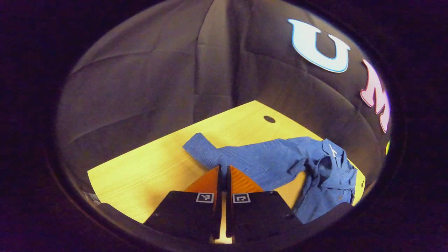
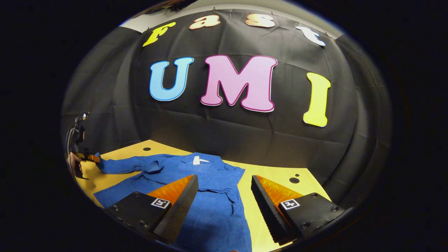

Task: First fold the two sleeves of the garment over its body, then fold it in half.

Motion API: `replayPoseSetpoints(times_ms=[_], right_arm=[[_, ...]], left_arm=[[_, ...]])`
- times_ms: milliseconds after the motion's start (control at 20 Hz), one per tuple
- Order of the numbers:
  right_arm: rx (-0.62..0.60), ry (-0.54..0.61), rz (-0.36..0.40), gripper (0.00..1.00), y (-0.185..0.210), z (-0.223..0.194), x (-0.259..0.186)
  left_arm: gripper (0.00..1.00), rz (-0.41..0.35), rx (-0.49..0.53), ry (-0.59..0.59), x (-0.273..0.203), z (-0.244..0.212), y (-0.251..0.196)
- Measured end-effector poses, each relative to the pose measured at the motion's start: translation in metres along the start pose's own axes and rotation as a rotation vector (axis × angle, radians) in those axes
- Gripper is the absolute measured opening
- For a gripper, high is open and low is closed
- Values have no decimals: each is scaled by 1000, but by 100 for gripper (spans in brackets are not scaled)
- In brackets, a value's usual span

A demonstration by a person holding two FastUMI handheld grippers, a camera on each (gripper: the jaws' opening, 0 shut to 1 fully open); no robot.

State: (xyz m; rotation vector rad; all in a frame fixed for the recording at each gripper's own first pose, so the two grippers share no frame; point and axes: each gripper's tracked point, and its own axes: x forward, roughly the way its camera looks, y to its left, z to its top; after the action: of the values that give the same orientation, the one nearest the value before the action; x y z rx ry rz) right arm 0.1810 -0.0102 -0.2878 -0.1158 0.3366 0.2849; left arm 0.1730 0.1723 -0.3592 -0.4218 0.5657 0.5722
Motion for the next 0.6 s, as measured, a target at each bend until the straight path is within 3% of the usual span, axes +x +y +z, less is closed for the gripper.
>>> replayPoseSetpoints(times_ms=[350,600], right_arm=[[72,44,-79,97,-36,-19,-15],[68,94,-162,97,-78,-42,-30]], left_arm=[[3,-317,69,-96,-27,42,-186],[2,-578,76,-32,-43,3,-354]])
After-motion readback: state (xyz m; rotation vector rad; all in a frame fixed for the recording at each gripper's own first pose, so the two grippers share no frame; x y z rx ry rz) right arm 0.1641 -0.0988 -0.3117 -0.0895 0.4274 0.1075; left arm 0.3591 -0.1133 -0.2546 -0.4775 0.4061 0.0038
